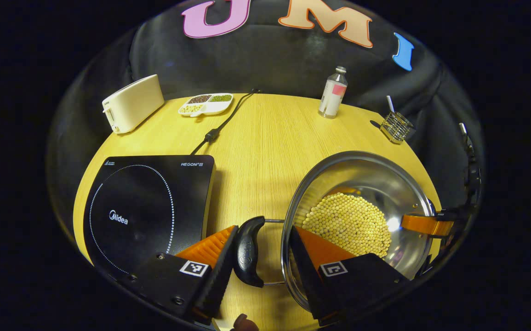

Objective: First push the handle of the pot to place it horizontally, then grasp the pot with both hands and set it on the induction cooktop.

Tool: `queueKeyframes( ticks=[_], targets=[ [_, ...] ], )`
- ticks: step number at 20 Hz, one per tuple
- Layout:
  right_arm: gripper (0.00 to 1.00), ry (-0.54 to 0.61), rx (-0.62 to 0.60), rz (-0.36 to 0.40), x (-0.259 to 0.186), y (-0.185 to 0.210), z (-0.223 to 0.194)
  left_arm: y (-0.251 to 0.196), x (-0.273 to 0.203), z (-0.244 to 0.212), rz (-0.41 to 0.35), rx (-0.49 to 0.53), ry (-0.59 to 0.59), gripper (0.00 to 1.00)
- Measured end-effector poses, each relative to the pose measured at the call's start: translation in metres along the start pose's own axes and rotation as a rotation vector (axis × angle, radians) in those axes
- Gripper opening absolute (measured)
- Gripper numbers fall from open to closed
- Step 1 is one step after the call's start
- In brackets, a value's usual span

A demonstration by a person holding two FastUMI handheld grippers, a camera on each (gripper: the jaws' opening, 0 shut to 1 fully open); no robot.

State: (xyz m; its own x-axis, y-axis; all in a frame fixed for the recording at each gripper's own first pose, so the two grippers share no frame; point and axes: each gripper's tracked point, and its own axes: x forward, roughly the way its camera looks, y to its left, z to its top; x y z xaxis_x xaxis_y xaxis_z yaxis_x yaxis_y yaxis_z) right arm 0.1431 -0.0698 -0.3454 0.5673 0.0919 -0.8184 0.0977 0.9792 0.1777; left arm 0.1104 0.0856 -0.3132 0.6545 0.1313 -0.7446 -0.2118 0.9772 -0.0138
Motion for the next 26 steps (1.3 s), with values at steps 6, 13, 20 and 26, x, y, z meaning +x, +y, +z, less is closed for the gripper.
queueKeyframes(
  ticks=[6, 13, 20, 26],
  targets=[
    [0.53, 0.002, 0.018, 0.004, -0.001, 0.002, 0.001, 0.000, -0.001, 0.000, -0.003, 0.001, 0.002, 0.70],
    [0.59, -0.007, 0.025, -0.009, -0.002, 0.002, 0.002, -0.001, -0.001, 0.001, -0.010, -0.001, 0.012, 0.66],
    [0.58, 0.014, 0.011, -0.005, -0.002, 0.000, 0.005, -0.004, -0.005, 0.000, 0.023, -0.020, 0.030, 0.65],
    [0.58, 0.005, -0.017, 0.016, -0.023, -0.006, 0.018, -0.015, -0.028, 0.007, 0.046, -0.040, -0.003, 0.65]
  ],
)
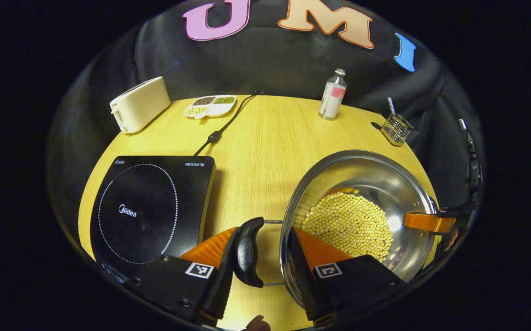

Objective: First push the handle of the pot to place it horizontally, then grasp the pot with both hands and set it on the induction cooktop.

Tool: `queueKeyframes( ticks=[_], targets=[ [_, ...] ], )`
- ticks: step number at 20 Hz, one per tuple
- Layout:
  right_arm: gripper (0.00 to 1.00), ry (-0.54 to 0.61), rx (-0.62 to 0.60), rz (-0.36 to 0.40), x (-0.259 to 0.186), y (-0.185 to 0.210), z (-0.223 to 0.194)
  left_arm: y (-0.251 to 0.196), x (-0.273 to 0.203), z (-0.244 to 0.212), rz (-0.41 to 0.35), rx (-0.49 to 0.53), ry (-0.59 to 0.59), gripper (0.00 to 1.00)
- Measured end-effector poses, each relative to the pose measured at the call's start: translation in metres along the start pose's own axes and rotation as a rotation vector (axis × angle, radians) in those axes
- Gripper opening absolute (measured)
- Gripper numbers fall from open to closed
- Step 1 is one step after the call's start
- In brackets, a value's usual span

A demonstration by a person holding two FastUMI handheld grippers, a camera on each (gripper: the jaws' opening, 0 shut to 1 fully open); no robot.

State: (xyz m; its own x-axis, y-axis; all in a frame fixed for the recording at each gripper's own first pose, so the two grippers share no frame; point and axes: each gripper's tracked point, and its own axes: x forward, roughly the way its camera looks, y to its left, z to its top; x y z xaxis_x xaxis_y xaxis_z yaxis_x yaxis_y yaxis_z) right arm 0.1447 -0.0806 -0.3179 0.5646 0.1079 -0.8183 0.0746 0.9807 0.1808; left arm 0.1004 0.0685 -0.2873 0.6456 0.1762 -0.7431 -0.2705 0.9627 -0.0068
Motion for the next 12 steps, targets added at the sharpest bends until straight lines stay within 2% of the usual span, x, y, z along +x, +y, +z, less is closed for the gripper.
queueKeyframes(
  ticks=[5, 6, 8, 9, 10, 11, 12],
  targets=[
    [0.58, -0.013, -0.022, 0.008, -0.028, 0.019, 0.007, 0.013, -0.030, 0.009, 0.002, -0.014, -0.001, 0.65],
    [0.53, -0.022, -0.027, 0.006, -0.033, 0.025, 0.010, 0.017, -0.035, 0.012, -0.001, -0.016, -0.005, 0.65],
    [0.53, -0.034, -0.030, 0.002, -0.043, 0.039, 0.014, 0.028, -0.046, 0.020, -0.013, -0.016, -0.016, 0.65],
    [0.58, -0.041, -0.026, -0.005, -0.048, 0.047, 0.015, 0.035, -0.050, 0.024, -0.021, -0.014, -0.019, 0.65],
    [0.58, -0.045, -0.022, -0.011, -0.052, 0.057, 0.015, 0.044, -0.053, 0.028, -0.029, -0.011, -0.017, 0.65],
    [0.53, -0.051, -0.016, -0.018, -0.055, 0.068, 0.016, 0.053, -0.055, 0.032, -0.037, -0.011, -0.015, 0.65],
    [0.53, -0.054, -0.009, -0.024, -0.057, 0.080, 0.014, 0.064, -0.057, 0.035, -0.044, -0.010, -0.010, 0.65]
  ],
)
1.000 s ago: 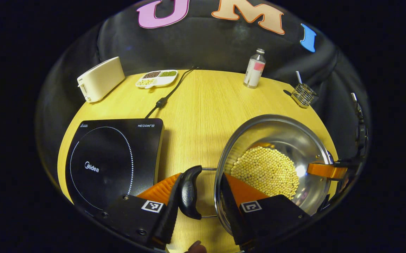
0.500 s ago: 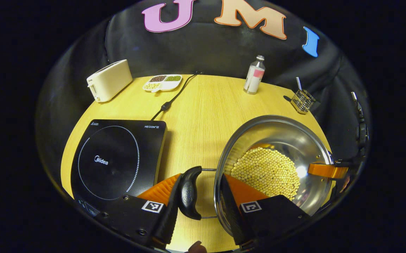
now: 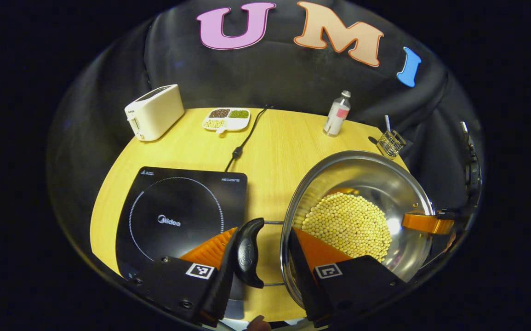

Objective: First push the handle of the pot to place it horizontally, then grasp the pot with both hands and set it on the induction cooktop.

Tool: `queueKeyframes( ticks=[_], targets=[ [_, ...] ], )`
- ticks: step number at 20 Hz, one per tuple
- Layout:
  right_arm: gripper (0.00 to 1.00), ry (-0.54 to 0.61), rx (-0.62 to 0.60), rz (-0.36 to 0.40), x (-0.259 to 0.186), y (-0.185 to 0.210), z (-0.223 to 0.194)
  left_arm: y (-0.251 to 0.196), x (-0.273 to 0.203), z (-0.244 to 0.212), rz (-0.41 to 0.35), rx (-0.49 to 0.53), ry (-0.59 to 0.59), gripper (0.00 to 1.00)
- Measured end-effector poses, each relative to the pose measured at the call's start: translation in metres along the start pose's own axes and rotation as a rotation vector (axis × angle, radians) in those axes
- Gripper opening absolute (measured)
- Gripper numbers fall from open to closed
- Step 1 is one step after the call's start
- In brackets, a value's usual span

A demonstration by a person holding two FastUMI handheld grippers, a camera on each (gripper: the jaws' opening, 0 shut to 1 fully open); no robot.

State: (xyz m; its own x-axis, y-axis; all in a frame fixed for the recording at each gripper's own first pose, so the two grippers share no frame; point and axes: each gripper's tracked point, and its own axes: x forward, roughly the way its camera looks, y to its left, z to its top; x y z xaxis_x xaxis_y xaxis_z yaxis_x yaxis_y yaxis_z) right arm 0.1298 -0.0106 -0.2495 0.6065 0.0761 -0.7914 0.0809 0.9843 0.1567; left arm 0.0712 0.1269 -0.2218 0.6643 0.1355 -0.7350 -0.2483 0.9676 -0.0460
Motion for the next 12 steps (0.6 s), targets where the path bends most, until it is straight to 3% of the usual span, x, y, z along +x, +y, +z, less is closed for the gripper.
queueKeyframes(
  ticks=[1, 3, 4, 5, 6, 7, 9, 10, 12],
  targets=[
    [0.53, -0.002, 0.007, -0.005, 0.000, 0.012, -0.001, 0.011, -0.001, 0.002, -0.006, 0.001, 0.003, 0.65],
    [0.63, -0.003, 0.012, -0.009, 0.001, 0.038, -0.005, 0.037, -0.006, 0.005, -0.009, 0.006, 0.007, 0.65],
    [0.53, -0.004, 0.014, -0.009, 0.002, 0.051, -0.009, 0.049, -0.007, 0.005, -0.007, 0.009, 0.010, 0.65],
    [0.58, 0.000, 0.018, -0.006, 0.003, 0.064, -0.012, 0.061, -0.009, 0.005, -0.005, 0.016, 0.010, 0.65],
    [0.53, 0.003, 0.021, -0.004, 0.005, 0.076, -0.015, 0.075, -0.011, 0.005, -0.002, 0.018, 0.011, 0.65],
    [0.58, 0.006, 0.022, -0.002, 0.008, 0.088, -0.019, 0.087, -0.012, 0.004, 0.001, 0.016, 0.014, 0.65],
    [0.53, 0.012, 0.022, 0.002, 0.012, 0.108, -0.024, 0.108, -0.015, 0.003, 0.006, 0.013, 0.018, 0.65],
    [0.58, 0.014, 0.022, 0.003, 0.014, 0.118, -0.025, 0.118, -0.015, 0.003, 0.007, 0.012, 0.018, 0.65],
    [0.53, 0.015, 0.019, 0.004, 0.018, 0.136, -0.026, 0.135, -0.016, 0.004, 0.009, 0.015, 0.017, 0.65]
  ],
)
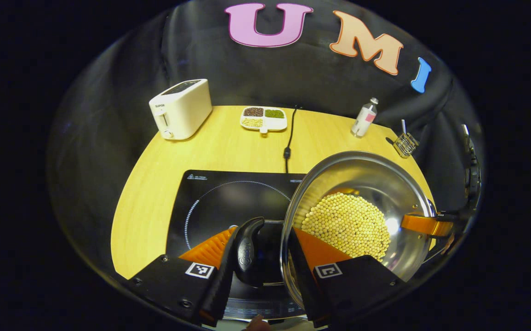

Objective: First push the handle of the pot to place it horizontally, then grasp the pot with both hands and set it on the induction cooktop.

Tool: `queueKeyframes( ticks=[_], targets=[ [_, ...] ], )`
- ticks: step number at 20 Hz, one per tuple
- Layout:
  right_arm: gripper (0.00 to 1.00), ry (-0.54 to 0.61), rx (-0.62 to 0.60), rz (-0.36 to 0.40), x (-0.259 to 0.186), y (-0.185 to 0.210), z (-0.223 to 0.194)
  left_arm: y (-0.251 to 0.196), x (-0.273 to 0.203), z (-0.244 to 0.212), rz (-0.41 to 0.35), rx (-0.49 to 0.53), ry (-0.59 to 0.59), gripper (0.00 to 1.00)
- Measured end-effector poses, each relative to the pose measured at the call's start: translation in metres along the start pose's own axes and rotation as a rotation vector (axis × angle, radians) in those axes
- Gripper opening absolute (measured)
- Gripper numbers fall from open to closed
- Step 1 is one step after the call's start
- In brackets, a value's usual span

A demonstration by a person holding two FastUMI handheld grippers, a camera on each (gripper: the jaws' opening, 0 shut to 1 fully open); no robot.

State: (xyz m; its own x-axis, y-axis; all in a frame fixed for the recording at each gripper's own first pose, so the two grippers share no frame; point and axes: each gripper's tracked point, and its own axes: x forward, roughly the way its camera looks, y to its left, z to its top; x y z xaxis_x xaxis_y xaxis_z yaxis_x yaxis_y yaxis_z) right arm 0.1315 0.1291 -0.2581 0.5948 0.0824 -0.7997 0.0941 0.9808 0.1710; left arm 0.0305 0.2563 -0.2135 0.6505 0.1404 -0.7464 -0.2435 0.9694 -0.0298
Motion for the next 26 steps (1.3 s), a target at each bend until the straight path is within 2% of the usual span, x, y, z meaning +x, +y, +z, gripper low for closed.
queueKeyframes(
  ticks=[1, 2, 4, 5, 6, 7, 11, 19, 20, 21, 24, 25, 26],
  targets=[
    [0.53, -0.002, 0.001, -0.001, 0.002, 0.008, 0.000, 0.009, 0.001, 0.001, 0.000, -0.002, -0.002, 0.65],
    [0.58, -0.001, 0.000, 0.000, 0.003, 0.018, -0.001, 0.018, 0.001, 0.002, 0.001, -0.003, -0.003, 0.65],
    [0.58, 0.000, -0.001, 0.003, 0.007, 0.035, -0.001, 0.035, 0.001, 0.005, 0.007, -0.001, -0.005, 0.65],
    [0.53, 0.005, 0.000, 0.006, 0.011, 0.043, -0.001, 0.044, 0.001, 0.006, 0.012, 0.000, -0.009, 0.65],
    [0.53, 0.007, -0.001, 0.008, 0.015, 0.052, -0.002, 0.053, 0.002, 0.007, 0.017, 0.002, -0.007, 0.65],
    [0.58, 0.010, -0.003, 0.010, 0.018, 0.060, -0.002, 0.062, 0.002, 0.007, 0.022, -0.001, -0.007, 0.65],
    [0.58, 0.020, -0.002, 0.020, 0.029, 0.089, -0.005, 0.090, 0.004, 0.010, 0.035, -0.004, -0.004, 0.65],
    [0.58, 0.035, -0.001, 0.025, 0.048, 0.130, -0.009, 0.132, 0.012, 0.013, 0.049, 0.005, -0.001, 0.65],
    [0.53, 0.037, 0.002, 0.026, 0.051, 0.135, -0.009, 0.137, 0.013, 0.012, 0.050, 0.006, 0.002, 0.65],
    [0.58, 0.038, 0.006, 0.025, 0.053, 0.138, -0.010, 0.142, 0.015, 0.012, 0.050, 0.010, 0.004, 0.67],
    [0.58, 0.039, -0.001, 0.022, 0.062, 0.150, -0.013, 0.155, 0.020, 0.010, 0.055, 0.010, 0.015, 0.65],
    [0.53, 0.042, -0.003, 0.023, 0.065, 0.153, -0.014, 0.158, 0.021, 0.009, 0.057, 0.007, 0.020, 0.67],
    [0.59, 0.045, -0.002, 0.022, 0.066, 0.155, -0.016, 0.160, 0.021, 0.007, 0.056, 0.005, 0.022, 0.65]
  ],
)
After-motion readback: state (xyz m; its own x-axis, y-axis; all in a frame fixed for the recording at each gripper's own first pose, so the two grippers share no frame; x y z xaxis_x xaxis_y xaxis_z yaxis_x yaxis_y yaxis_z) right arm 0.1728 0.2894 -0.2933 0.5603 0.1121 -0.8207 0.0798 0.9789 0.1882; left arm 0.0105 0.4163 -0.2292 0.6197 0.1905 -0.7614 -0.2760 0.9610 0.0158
